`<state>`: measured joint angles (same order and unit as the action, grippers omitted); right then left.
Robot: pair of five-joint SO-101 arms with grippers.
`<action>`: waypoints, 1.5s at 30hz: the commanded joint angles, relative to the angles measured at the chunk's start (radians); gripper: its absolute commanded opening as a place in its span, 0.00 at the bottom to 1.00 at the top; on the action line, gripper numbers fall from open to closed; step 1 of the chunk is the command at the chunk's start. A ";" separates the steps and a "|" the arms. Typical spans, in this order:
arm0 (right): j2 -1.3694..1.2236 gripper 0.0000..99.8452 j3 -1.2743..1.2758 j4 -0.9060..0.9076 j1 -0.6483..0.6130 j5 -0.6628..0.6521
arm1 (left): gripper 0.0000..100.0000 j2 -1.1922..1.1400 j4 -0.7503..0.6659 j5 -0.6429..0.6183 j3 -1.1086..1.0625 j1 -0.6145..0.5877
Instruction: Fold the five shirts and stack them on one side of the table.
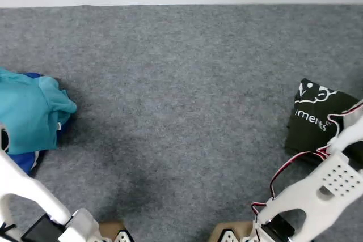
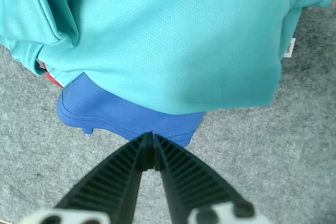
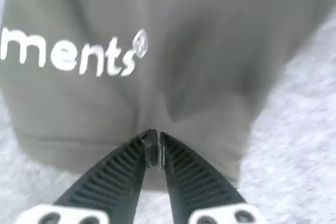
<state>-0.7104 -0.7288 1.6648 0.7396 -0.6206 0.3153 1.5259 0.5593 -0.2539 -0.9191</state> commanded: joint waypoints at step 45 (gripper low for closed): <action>-0.220 0.01 -0.215 -0.016 -0.289 0.120 | 0.01 0.029 0.006 0.006 0.007 0.008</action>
<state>-0.9360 -0.8715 1.6187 0.4787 -0.5148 0.3153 1.5259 0.5593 -0.2539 -0.9191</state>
